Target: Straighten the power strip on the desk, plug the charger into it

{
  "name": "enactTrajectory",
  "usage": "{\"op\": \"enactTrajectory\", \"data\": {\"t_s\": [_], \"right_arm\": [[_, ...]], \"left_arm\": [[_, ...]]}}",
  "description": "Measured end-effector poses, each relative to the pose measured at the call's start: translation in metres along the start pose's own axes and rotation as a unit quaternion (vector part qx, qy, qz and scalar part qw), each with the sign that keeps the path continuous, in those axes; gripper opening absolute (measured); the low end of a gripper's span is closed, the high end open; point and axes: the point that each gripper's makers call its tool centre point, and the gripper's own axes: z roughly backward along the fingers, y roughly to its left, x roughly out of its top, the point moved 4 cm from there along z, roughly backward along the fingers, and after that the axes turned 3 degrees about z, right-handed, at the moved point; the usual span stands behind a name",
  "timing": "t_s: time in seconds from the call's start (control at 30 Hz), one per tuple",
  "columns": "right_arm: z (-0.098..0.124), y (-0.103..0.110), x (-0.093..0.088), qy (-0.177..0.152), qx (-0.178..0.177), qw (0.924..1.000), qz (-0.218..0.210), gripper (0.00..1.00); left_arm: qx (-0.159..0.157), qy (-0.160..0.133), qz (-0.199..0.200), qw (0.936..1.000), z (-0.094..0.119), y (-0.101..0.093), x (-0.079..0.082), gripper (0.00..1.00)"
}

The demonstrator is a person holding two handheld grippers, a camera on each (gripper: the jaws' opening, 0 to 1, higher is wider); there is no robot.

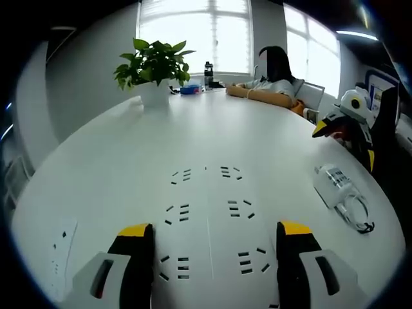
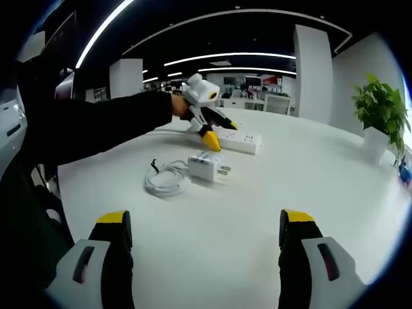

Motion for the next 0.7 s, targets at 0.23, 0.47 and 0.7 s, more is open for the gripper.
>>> {"op": "enactTrajectory", "data": {"t_s": [0.23, 0.47, 0.7], "right_arm": [[0.000, 0.002, -0.002, 0.003, 0.003, 1.0000, 0.001, 0.94], [0.001, 0.002, -0.001, 0.000, 0.003, 1.0000, -0.001, 0.94], [0.003, 0.003, -0.004, 0.001, 0.005, 1.0000, -0.003, 0.94]], "left_arm": [[0.002, 0.008, 0.002, 1.0000, 0.001, 0.005, -0.001, 0.80], [0.004, 0.005, 0.006, 1.0000, 0.000, 0.009, 0.000, 0.80], [0.004, -0.004, 0.012, 0.9999, 0.002, 0.011, 0.000, 0.80]]}}
